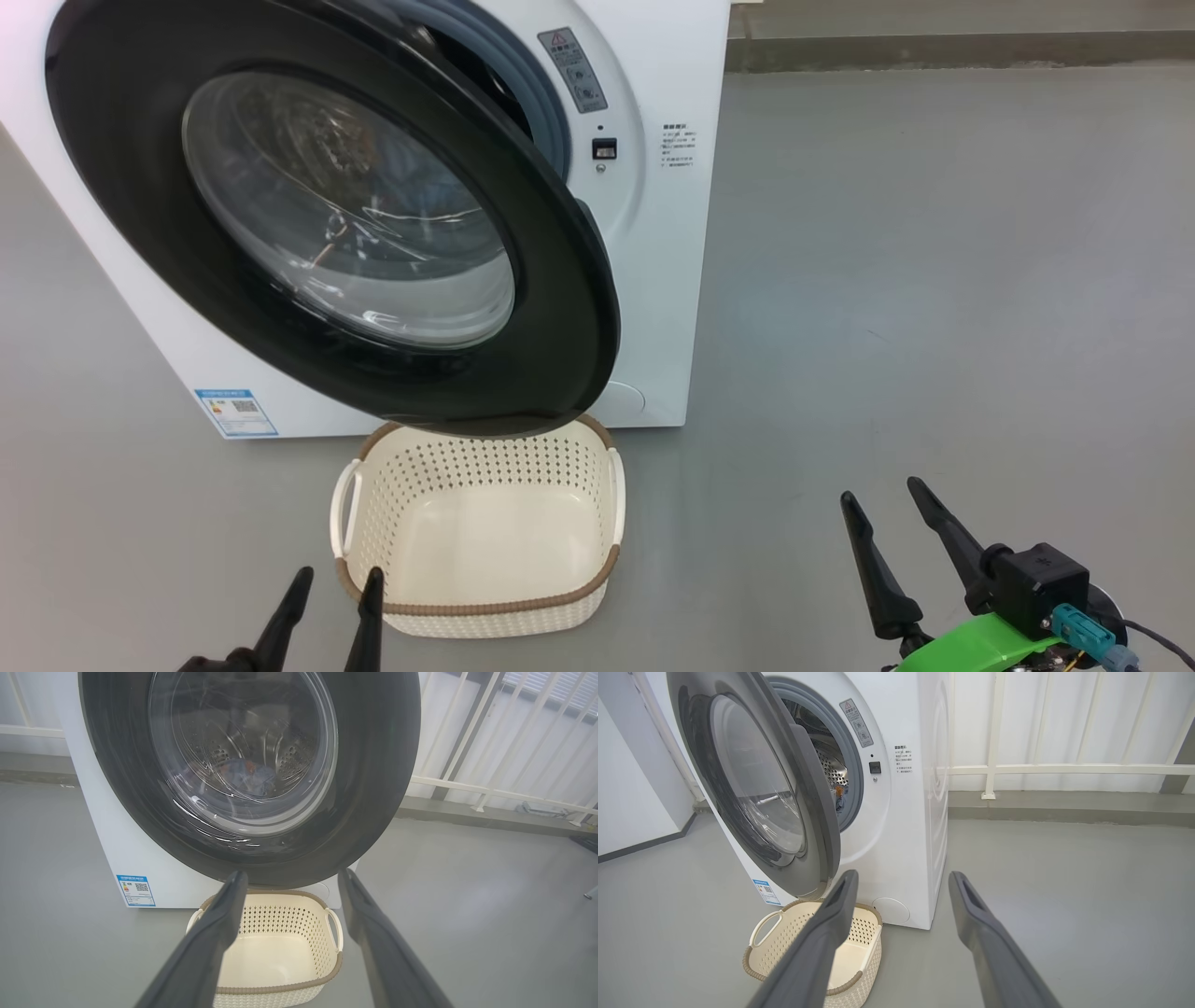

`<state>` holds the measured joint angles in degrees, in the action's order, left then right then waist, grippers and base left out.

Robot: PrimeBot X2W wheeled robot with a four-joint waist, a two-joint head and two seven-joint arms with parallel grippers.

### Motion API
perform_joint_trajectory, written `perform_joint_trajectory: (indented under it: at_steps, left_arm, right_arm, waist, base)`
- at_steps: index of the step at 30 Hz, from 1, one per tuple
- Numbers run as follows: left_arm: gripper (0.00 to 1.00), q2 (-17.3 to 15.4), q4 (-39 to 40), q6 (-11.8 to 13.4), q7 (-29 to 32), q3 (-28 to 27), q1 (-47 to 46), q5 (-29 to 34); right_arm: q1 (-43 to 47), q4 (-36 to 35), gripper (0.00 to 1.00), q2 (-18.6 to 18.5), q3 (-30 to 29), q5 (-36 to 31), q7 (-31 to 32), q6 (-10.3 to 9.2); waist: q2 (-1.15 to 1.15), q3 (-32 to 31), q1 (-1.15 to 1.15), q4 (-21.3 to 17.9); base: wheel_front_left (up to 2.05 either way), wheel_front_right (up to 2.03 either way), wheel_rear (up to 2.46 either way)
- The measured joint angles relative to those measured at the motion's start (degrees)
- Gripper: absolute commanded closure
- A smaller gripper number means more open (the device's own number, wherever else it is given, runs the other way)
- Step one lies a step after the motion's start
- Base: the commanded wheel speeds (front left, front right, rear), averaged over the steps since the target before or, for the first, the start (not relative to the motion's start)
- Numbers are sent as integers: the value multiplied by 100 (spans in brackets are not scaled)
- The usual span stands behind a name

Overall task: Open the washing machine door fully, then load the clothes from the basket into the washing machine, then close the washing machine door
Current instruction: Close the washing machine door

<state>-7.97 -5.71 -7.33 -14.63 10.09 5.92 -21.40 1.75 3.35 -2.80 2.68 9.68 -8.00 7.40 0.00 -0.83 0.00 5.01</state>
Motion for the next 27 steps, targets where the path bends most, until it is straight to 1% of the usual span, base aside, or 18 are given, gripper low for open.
perform_joint_trajectory:
  at_steps: [6,12,13,14,15,18,21,24,27]
  left_arm:
    - [0,3,-19,0,0,33,-1,0]
    - [0,9,-20,0,0,103,-14,2]
    - [0,9,-20,0,0,115,-27,8]
    - [0,11,-21,0,0,132,-51,9]
    - [0,13,-22,0,0,148,-78,9]
    - [0,29,-26,0,0,210,-188,9]
    - [0,52,-27,0,0,258,-303,9]
    - [0,88,-27,0,0,343,-424,11]
    - [0,149,-30,0,0,464,-586,31]
  right_arm:
    - [-1,-8,0,0,67,-38,-15,0]
    - [-12,-115,0,1,277,-167,-48,0]
    - [-26,-131,2,0,299,-207,-76,0]
    - [-46,-148,79,-1,328,-205,-76,0]
    - [-65,-169,100,-2,381,-211,-93,0]
    - [-216,-196,100,-7,591,-341,-126,0]
    - [-494,-198,100,-94,869,-426,-126,0]
    - [-829,-185,100,-343,1154,-431,-126,0]
    - [-1237,-126,100,-671,1448,-398,-127,0]
  waist:
    - [0,17,0,42]
    - [0,111,0,92]
    - [0,134,0,102]
    - [0,158,0,115]
    - [0,182,0,128]
    - [0,270,0,176]
    - [0,379,0,233]
    - [0,514,0,300]
    - [0,676,0,385]
  base:
    - [0,0,0]
    - [0,0,0]
    - [0,0,0]
    - [0,0,0]
    - [0,0,0]
    - [0,0,0]
    - [0,0,0]
    - [0,0,0]
    - [0,0,0]
